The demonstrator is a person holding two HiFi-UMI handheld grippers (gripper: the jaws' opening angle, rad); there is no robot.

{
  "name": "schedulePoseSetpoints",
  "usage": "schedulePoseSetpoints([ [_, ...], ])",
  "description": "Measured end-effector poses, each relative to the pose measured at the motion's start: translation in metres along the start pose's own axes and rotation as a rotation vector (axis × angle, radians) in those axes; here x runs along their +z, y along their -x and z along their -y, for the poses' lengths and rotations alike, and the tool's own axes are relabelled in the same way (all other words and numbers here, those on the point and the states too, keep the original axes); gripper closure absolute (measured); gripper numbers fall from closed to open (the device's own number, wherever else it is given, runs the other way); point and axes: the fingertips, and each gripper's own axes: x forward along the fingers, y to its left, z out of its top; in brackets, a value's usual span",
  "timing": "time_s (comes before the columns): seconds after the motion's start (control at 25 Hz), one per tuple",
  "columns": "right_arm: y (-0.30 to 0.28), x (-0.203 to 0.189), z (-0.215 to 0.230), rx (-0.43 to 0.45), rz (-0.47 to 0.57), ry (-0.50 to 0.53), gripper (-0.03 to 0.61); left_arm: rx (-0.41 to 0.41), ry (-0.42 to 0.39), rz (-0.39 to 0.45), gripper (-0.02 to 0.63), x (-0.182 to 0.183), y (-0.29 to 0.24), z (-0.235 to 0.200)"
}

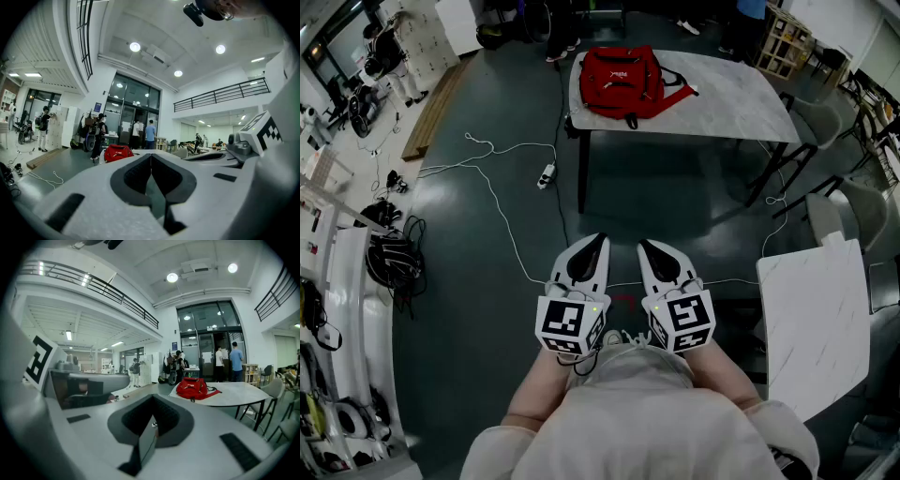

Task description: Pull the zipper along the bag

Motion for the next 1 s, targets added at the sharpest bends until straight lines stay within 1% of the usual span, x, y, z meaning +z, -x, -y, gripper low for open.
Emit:
schedulePoseSetpoints([
  [0.16, -0.007, 0.000, -0.006, -0.005, -0.003, 0.003, 0.552, -0.007, 0.001, 0.000, 0.594, 0.001, 0.001, -0.009],
  [0.48, -0.020, 0.000, -0.021, 0.014, -0.020, 0.008, 0.552, -0.002, 0.012, -0.003, 0.594, -0.001, 0.005, -0.027],
  [0.68, -0.028, -0.001, -0.025, 0.012, -0.025, -0.043, 0.552, 0.000, 0.024, -0.010, 0.594, -0.003, 0.007, -0.036],
  [1.0, -0.049, -0.014, -0.025, 0.028, -0.078, -0.056, 0.551, 0.024, 0.062, -0.040, 0.594, -0.018, 0.001, -0.055],
])
